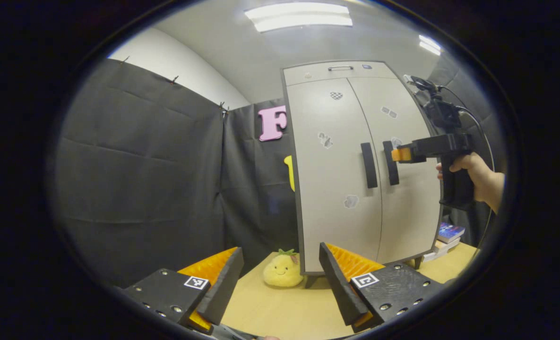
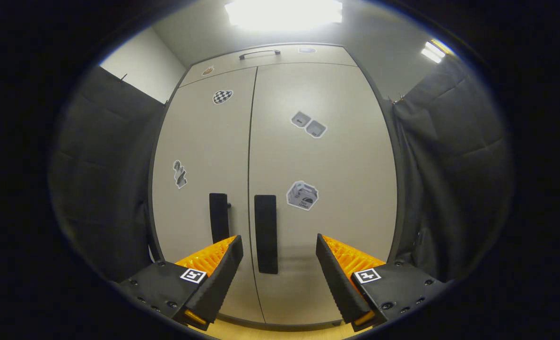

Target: Open the right door of the double-door shoe cabinet with the right hand, and open the left door with the left hand.

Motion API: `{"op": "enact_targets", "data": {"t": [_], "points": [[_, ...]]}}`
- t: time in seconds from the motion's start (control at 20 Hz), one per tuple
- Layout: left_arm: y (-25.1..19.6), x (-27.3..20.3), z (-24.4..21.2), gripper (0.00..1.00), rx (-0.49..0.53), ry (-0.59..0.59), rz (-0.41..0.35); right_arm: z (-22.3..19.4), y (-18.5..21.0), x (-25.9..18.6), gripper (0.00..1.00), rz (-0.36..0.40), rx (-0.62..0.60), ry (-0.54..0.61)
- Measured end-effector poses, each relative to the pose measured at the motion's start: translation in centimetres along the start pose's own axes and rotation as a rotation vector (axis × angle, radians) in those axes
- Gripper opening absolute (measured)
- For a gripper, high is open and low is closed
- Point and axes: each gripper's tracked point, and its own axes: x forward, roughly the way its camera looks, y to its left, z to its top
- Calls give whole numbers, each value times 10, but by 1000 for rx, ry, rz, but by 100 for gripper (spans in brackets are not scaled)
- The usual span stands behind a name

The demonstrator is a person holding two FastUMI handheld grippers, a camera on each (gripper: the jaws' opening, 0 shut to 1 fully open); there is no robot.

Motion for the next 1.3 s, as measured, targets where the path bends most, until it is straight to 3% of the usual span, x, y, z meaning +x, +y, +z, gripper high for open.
{"op": "enact_targets", "data": {"t": [0.25,0.45,0.6,0.65,0.7,0.75,0.8,0.85,0.9,1.0,1.15,1.2,1.3], "points": [[15,-6,-3,94,11,15,31,-8,10,31,97,11,38,47],[23,-8,-5,94,14,16,45,-27,9,48,88,-15,53,126],[23,-9,-7,94,9,24,42,-34,17,54,83,7,52,156],[22,-9,-7,94,10,26,40,-38,18,57,80,1,45,150],[23,-9,-8,93,13,27,37,-36,17,58,51,-4,35,141],[22,-9,-8,94,15,28,34,-36,19,59,39,-5,26,136],[21,-10,-8,94,16,29,30,-37,20,61,43,-5,19,139],[21,-10,-9,94,15,30,24,-37,21,63,39,-3,19,146],[21,-10,-9,94,14,31,20,-37,19,64,44,-13,21,152],[21,-10,-9,93,15,30,15,-38,17,65,30,-32,43,162],[19,-11,-8,94,19,34,10,-39,18,67,23,-26,34,164],[19,-12,-8,94,18,32,9,-37,18,63,14,-22,31,162],[19,-10,-6,94,15,23,7,-39,18,63,14,-11,33,174]]}}
